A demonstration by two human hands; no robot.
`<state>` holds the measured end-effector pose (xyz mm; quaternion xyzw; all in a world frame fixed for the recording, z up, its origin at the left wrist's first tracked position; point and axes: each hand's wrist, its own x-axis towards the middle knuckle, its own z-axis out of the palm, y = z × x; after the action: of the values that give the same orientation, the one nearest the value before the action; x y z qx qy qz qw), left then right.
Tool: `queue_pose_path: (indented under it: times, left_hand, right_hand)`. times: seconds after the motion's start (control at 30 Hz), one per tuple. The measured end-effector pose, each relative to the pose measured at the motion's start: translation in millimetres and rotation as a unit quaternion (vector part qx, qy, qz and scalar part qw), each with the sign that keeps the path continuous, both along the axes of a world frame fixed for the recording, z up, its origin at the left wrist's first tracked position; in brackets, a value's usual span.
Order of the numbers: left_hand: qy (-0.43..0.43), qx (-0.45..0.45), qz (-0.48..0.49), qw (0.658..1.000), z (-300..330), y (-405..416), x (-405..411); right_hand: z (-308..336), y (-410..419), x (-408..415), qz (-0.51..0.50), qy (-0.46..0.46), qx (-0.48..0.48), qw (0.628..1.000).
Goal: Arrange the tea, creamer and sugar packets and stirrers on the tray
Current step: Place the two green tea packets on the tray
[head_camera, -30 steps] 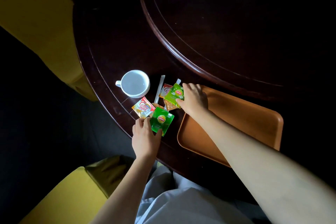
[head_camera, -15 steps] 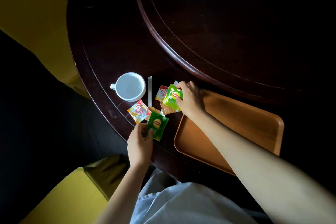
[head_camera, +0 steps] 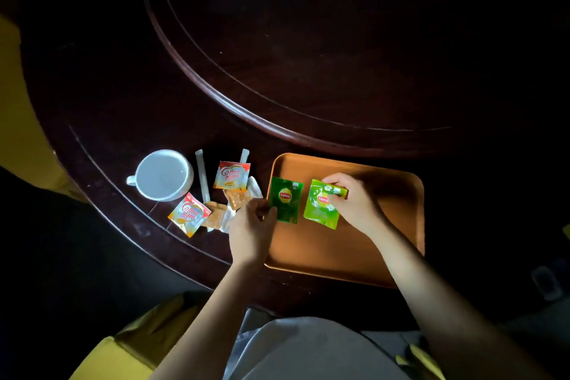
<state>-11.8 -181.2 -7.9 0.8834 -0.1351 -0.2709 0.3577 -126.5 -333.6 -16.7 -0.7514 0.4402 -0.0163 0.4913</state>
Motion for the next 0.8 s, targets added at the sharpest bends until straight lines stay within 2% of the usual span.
queue_pose_path:
  times: [0.1, 0.2, 0.27, 0.37, 0.47, 0.57, 0.8]
  left_hand:
    - [-0.067, 0.060, -0.091, 0.992, -4.6, -3.9, -2.8]
    - [-0.216, 0.087, -0.177, 0.956, -5.9, 8.2, -4.4]
    - [-0.284, 0.075, -0.221, 0.930, -3.8, 18.4, -5.4]
    - [-0.344, 0.055, -0.362, 0.865, -10.3, 28.9, -7.3]
    - [-0.325, 0.095, -0.484, 0.807, -21.9, 31.4, -6.1]
    - [-0.281, 0.125, -0.505, 0.806, -25.2, 28.2, -5.1]
    - [-0.282, 0.144, -0.484, 0.816, -26.6, 2.3, 0.4]
  right_hand:
    - [-4.9, 0.4, -5.5, 0.008, 0.038, -0.079, 0.996]
    - [-7.3, 9.6, -12.9, -0.015, 0.063, -0.256, 0.964]
    - [-13.1, 20.3, -21.4, -0.002, 0.069, -0.327, 0.942]
    - [-23.0, 39.3, -31.6, 0.056, 0.088, -0.355, 0.929]
    - [-30.0, 45.5, -30.5, 0.103, 0.103, -0.342, 0.928]
    - [-33.0, 41.7, -26.1, 0.124, 0.119, -0.332, 0.928]
    - [-32.9, 26.4, -23.1, 0.112, 0.131, -0.344, 0.923]
